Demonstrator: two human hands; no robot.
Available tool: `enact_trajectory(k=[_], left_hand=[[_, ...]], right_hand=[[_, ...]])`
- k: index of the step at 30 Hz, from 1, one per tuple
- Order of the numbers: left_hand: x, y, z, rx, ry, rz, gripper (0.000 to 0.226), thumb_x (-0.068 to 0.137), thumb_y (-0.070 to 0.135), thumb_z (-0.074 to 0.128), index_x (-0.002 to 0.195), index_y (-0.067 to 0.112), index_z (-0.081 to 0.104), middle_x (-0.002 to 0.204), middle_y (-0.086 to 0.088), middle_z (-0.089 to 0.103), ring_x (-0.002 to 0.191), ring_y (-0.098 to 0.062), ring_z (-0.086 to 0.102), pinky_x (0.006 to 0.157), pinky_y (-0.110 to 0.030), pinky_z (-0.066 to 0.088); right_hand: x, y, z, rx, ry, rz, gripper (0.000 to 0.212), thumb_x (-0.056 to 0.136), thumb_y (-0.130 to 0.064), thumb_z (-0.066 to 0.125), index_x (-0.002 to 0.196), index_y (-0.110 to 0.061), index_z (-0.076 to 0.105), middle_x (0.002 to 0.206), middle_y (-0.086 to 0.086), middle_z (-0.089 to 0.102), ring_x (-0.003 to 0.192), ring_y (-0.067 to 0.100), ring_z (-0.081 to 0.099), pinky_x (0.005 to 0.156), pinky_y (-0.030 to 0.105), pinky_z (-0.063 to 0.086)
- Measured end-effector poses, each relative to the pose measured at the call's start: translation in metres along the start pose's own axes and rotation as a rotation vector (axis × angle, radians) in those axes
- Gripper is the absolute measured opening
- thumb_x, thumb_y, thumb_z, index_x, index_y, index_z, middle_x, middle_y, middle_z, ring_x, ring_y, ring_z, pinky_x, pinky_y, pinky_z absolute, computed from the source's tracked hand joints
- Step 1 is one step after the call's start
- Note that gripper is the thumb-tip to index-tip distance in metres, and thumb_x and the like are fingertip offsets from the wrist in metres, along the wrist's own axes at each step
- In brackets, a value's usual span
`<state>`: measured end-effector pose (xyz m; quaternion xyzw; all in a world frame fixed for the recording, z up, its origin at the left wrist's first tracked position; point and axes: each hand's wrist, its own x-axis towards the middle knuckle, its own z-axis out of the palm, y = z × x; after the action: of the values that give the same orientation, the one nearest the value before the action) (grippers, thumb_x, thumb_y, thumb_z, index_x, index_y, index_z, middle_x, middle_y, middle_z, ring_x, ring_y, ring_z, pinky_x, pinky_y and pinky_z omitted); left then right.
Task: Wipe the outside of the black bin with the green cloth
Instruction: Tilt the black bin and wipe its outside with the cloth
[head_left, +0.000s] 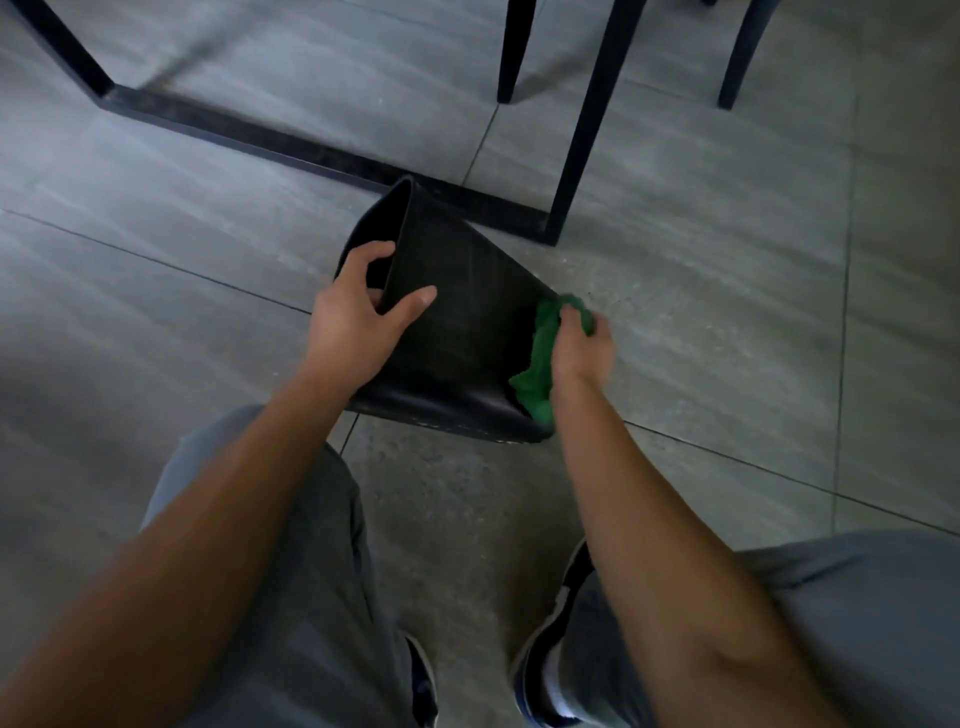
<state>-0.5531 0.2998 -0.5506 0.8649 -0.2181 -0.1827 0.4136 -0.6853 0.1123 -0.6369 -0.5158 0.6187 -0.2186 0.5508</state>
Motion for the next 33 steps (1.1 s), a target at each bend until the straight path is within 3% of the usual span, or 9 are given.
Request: enact_trajectory(k=[5,7,10,14,16,22,26,29,33], left_hand=[[-0.004,0.005,0.016,-0.021,0.057,0.157,0.048,0.103,0.051,0.05,0.145,0.027,0.05,0.081,0.009,0.064,0.066,-0.011,0.062,0.056,-0.021,0.049],[-0.004,0.001,0.015,-0.017,0.06,0.197,0.038,0.107,0.039,0.047,0.142,0.026,0.053,0.081,0.001,0.064,0.069,-0.026,0.063,0.061,-0.036,0.056],[-0.008,-0.003,0.007,-0.045,0.028,0.141,0.034,0.106,0.034,0.051,0.139,0.031,0.055,0.096,-0.015,0.071,0.08,-0.034,0.069,0.064,-0.053,0.059],[-0.01,0.003,-0.004,-0.017,-0.028,0.095,0.039,0.101,0.039,0.059,0.139,0.036,0.052,0.108,0.014,0.063,0.092,-0.009,0.068,0.075,-0.038,0.063],[-0.007,0.002,-0.011,-0.046,-0.097,0.06,0.043,0.097,0.04,0.064,0.138,0.038,0.051,0.119,0.009,0.064,0.098,-0.01,0.069,0.077,-0.04,0.064],[-0.011,0.008,-0.029,-0.321,-0.334,0.015,0.062,0.095,0.012,0.066,0.15,0.03,0.042,0.113,0.002,0.069,0.097,-0.006,0.073,0.072,-0.021,0.061],[-0.009,0.005,-0.027,-0.19,-0.501,0.089,0.083,0.092,0.004,0.068,0.157,0.038,0.027,0.135,0.021,0.049,0.112,0.017,0.057,0.083,-0.012,0.054],[-0.006,0.0,-0.022,0.108,-0.607,0.16,0.076,0.099,0.013,0.063,0.158,0.041,0.025,0.146,0.02,0.038,0.131,0.0,0.045,0.102,-0.02,0.044],[-0.001,-0.006,-0.019,0.246,-0.634,0.075,0.059,0.105,0.025,0.053,0.157,0.039,0.029,0.135,0.011,0.042,0.118,-0.01,0.047,0.097,-0.024,0.038]], right_hand=[[-0.049,-0.057,0.055,-0.147,-0.193,-0.593,0.037,0.098,-0.045,0.065,0.127,-0.022,0.062,0.113,-0.002,0.068,0.097,0.011,0.065,0.078,0.028,0.052],[-0.045,-0.054,0.065,-0.285,-0.15,-0.686,0.043,0.099,-0.049,0.061,0.133,-0.022,0.058,0.125,0.005,0.063,0.101,0.018,0.064,0.073,0.03,0.047],[-0.012,-0.036,0.048,-0.437,-0.081,-0.461,0.045,0.102,-0.05,0.055,0.14,-0.026,0.052,0.129,0.006,0.059,0.1,0.02,0.064,0.074,0.03,0.045],[0.051,-0.001,-0.005,-0.584,-0.046,0.052,0.051,0.104,-0.045,0.053,0.145,-0.015,0.046,0.139,0.016,0.059,0.12,0.034,0.063,0.092,0.039,0.052],[0.064,0.008,-0.025,-0.606,-0.03,0.195,0.051,0.103,-0.041,0.057,0.142,-0.008,0.051,0.138,0.017,0.062,0.121,0.034,0.063,0.085,0.035,0.048],[0.068,-0.003,-0.018,-0.236,0.022,0.125,0.048,0.099,-0.041,0.061,0.138,-0.014,0.057,0.13,0.009,0.067,0.114,0.028,0.065,0.09,0.029,0.047],[0.066,-0.019,-0.011,-0.037,0.051,0.105,0.049,0.094,-0.046,0.064,0.135,-0.019,0.06,0.122,0.006,0.069,0.106,0.026,0.067,0.098,0.039,0.055],[0.07,-0.018,-0.014,0.059,0.072,0.187,0.053,0.093,-0.047,0.065,0.138,-0.019,0.06,0.121,0.005,0.069,0.104,0.025,0.066,0.096,0.04,0.056],[0.068,-0.014,-0.019,0.127,0.089,0.201,0.035,0.098,-0.042,0.063,0.123,-0.018,0.065,0.11,0.003,0.069,0.095,0.022,0.066,0.087,0.036,0.055]])
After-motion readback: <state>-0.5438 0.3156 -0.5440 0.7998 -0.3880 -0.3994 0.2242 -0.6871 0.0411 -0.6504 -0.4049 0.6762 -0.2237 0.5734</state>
